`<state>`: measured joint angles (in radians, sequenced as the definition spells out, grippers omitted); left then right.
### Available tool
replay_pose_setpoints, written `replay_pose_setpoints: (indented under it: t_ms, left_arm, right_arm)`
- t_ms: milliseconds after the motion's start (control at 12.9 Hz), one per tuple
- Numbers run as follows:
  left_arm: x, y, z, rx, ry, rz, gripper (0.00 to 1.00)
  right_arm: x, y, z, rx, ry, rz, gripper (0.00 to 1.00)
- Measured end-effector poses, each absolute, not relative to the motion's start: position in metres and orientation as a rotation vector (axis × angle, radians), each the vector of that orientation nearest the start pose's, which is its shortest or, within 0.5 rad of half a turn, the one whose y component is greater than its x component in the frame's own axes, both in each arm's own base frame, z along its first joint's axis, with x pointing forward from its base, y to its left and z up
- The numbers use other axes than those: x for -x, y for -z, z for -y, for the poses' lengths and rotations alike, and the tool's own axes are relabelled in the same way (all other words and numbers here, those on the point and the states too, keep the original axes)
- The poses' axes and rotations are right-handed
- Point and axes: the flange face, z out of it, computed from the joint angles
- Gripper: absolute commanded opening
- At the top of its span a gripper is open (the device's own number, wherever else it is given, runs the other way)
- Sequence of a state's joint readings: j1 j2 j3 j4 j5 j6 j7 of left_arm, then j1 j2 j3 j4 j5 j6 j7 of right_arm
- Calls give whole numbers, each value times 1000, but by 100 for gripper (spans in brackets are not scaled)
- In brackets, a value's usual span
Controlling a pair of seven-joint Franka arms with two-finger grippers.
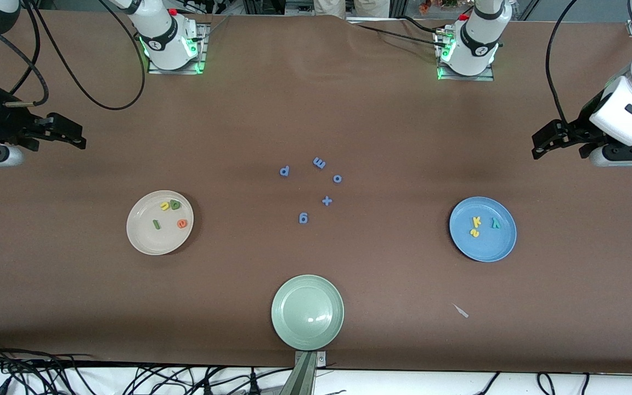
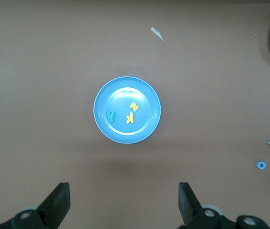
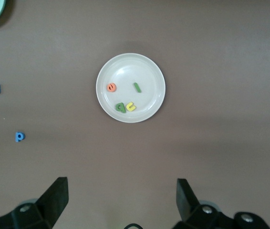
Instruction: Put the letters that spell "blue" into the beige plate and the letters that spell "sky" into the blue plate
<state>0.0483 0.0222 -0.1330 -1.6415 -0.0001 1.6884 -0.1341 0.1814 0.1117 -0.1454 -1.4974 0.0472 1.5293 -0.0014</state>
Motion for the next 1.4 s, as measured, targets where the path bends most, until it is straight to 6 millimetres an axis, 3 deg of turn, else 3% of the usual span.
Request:
replay_pose_setpoints:
  t_ms: [310, 1397]
  left_arm:
    - [-568, -589, 47, 3146, 38, 78, 100]
    - [-567, -588, 47, 3146, 29, 78, 100]
  right_arm:
    - [-581, -581, -28, 3124, -162, 55, 100]
    - [-578, -595, -27, 3156, -141, 67, 100]
